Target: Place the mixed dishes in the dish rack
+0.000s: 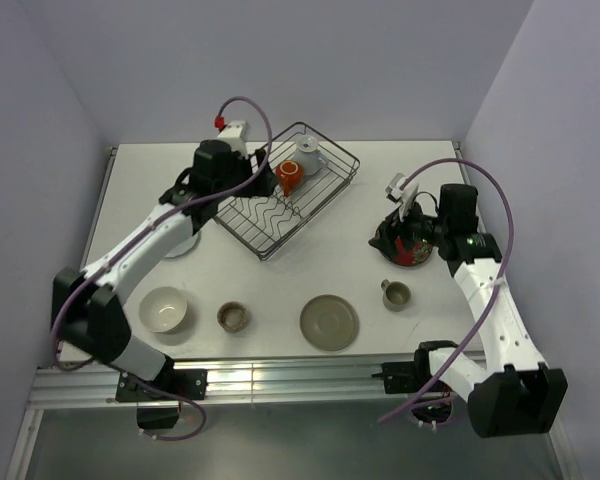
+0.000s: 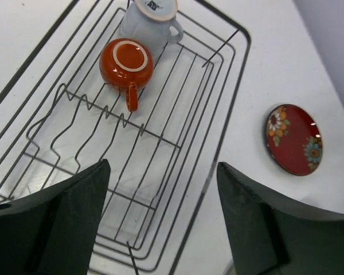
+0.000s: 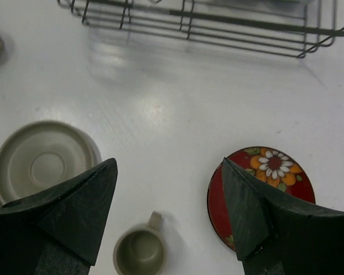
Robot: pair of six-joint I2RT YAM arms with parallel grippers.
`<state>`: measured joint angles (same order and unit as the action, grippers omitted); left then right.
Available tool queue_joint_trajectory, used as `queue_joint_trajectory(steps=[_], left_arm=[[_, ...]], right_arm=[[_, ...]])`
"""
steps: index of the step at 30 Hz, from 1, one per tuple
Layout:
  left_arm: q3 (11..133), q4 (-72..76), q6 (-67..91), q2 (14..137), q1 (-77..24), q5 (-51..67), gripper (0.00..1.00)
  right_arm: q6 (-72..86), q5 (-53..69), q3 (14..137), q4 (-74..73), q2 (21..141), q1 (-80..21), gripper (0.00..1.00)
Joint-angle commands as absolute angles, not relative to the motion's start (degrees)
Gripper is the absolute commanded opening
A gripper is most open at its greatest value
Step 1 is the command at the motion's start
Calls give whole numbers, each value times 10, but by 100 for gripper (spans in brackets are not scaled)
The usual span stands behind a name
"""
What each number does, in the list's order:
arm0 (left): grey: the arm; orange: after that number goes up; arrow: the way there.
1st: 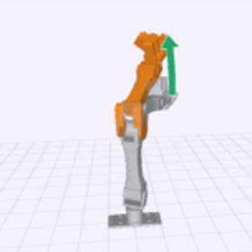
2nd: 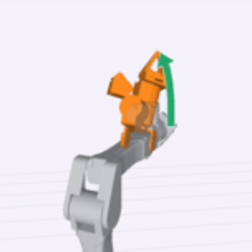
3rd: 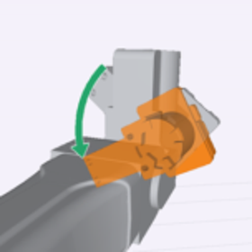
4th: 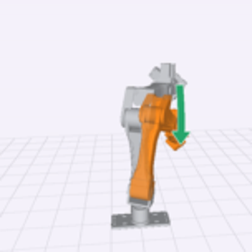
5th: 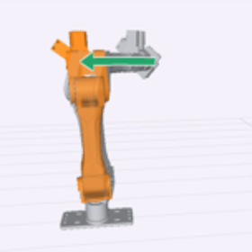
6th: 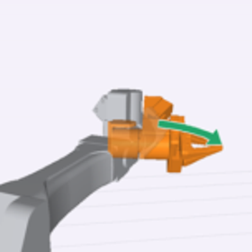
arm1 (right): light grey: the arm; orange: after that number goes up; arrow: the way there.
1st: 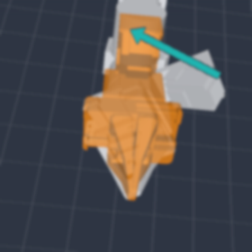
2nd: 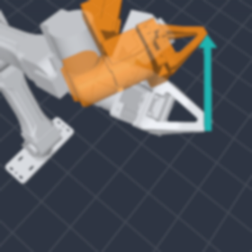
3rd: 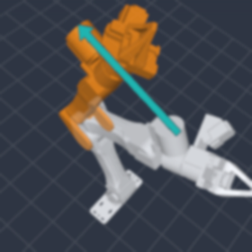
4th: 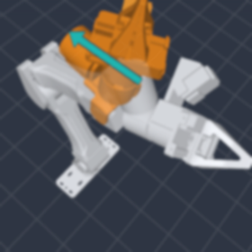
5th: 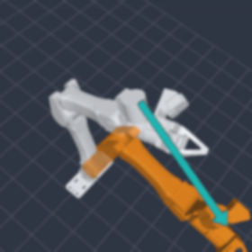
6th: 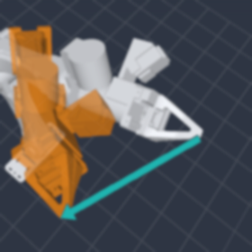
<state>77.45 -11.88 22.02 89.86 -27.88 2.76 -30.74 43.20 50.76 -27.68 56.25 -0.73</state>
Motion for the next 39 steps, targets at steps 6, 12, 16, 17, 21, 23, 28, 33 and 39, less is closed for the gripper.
queue_joint_trajectory(steps=[6,12,16,17,21,23,28,33,39], left_arm=[[565,-52,236,643,-267,4,93],[455,-33,279,490,-265,52,93],[376,-9,322,406,-265,74,93],[363,11,330,396,-265,84,93],[333,31,367,377,-265,96,92],[333,33,379,383,-265,104,92],[335,56,385,405,-265,122,91],[333,63,392,414,-265,129,91],[330,77,414,409,-265,127,91]], right_arm=[[-634,414,622,-685,692,-5,77],[-726,364,553,-695,636,15,76],[-760,340,511,-707,636,57,75],[-759,339,500,-699,641,73,74],[-725,320,486,-649,645,94,73],[-710,302,476,-620,645,97,72],[-680,300,462,-577,670,98,70],[-617,292,459,-521,697,97,65],[-578,287,442,-471,717,97,61]])
